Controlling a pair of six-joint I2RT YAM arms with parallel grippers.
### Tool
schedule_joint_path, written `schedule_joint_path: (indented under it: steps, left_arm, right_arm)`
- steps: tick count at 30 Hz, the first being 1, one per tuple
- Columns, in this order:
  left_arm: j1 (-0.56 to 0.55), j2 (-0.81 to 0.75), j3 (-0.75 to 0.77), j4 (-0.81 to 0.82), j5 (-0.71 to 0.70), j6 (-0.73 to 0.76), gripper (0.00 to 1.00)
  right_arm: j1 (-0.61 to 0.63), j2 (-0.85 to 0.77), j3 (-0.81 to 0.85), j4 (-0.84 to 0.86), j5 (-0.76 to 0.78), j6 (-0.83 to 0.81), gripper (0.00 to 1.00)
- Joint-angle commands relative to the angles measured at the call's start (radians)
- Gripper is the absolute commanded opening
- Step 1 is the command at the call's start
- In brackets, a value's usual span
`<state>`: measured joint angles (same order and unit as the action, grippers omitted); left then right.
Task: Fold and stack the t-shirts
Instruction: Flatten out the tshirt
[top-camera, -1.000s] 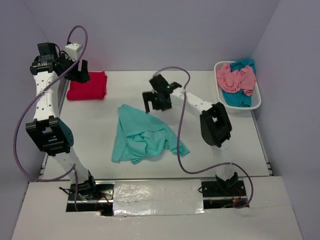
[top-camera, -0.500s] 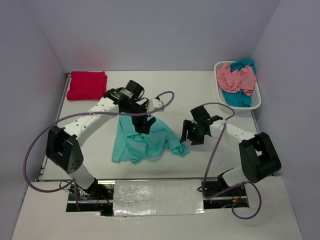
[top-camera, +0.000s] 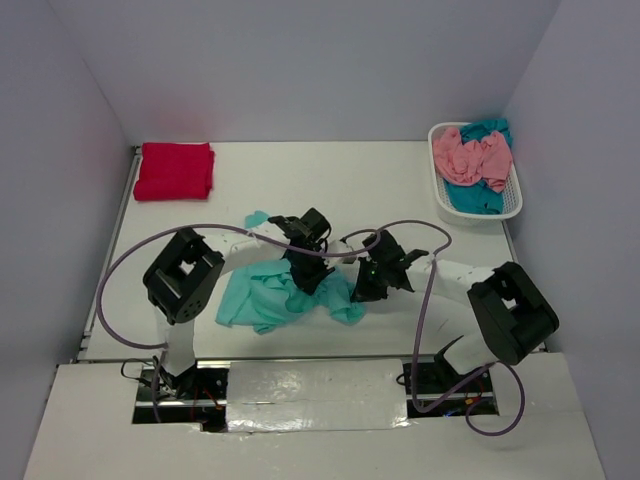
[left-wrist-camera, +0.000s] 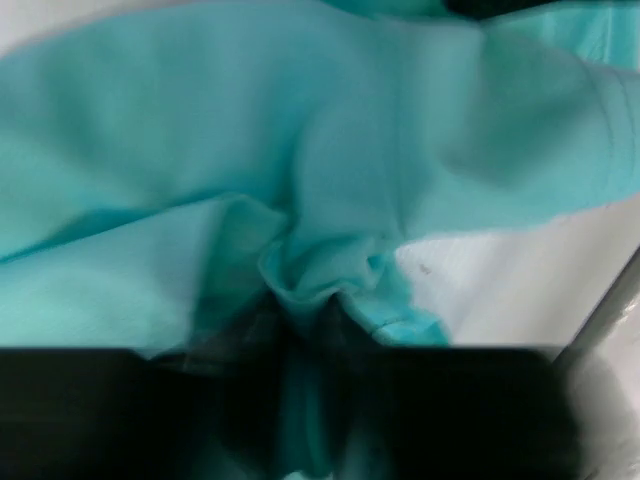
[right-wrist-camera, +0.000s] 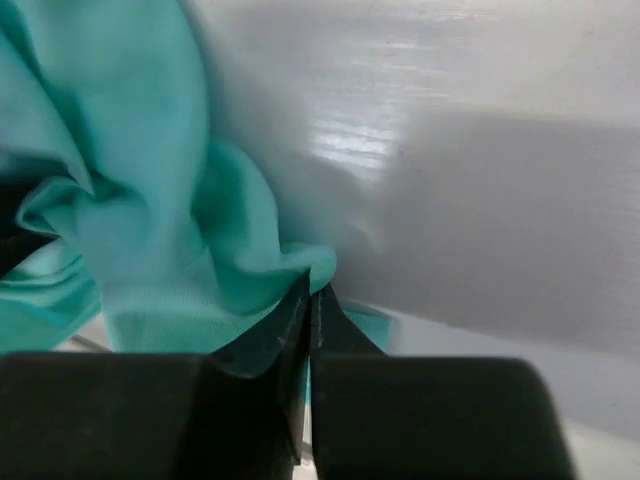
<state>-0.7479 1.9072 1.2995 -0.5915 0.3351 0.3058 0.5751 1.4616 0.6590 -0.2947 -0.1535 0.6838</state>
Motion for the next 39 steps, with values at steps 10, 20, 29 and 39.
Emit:
schedule_joint_path:
  steps: [10, 20, 29, 39]
  left_arm:
    - [0.221, -0.221, 0.223, -0.122, 0.110, 0.042, 0.00]
    - [0.349, -0.039, 0.869, -0.174, 0.026, 0.245, 0.00]
    - [0.392, -0.285, 0.678, -0.234, 0.109, 0.545, 0.19]
    - [0.242, -0.697, -0.365, -0.508, 0.213, 0.809, 1.00]
  right_arm:
    - [-0.161, -0.037, 0.085, 0.022, -0.129, -0.012, 0.00]
    - [-0.359, 0.117, 1.054, -0.392, -0.140, -0.263, 0.00]
    - [-0.350, -0.091, 1.029, -0.427, -0.100, -0.270, 0.00]
    - [-0.121, -0.517, -0.043, -0.178, -0.069, 0.035, 0.00]
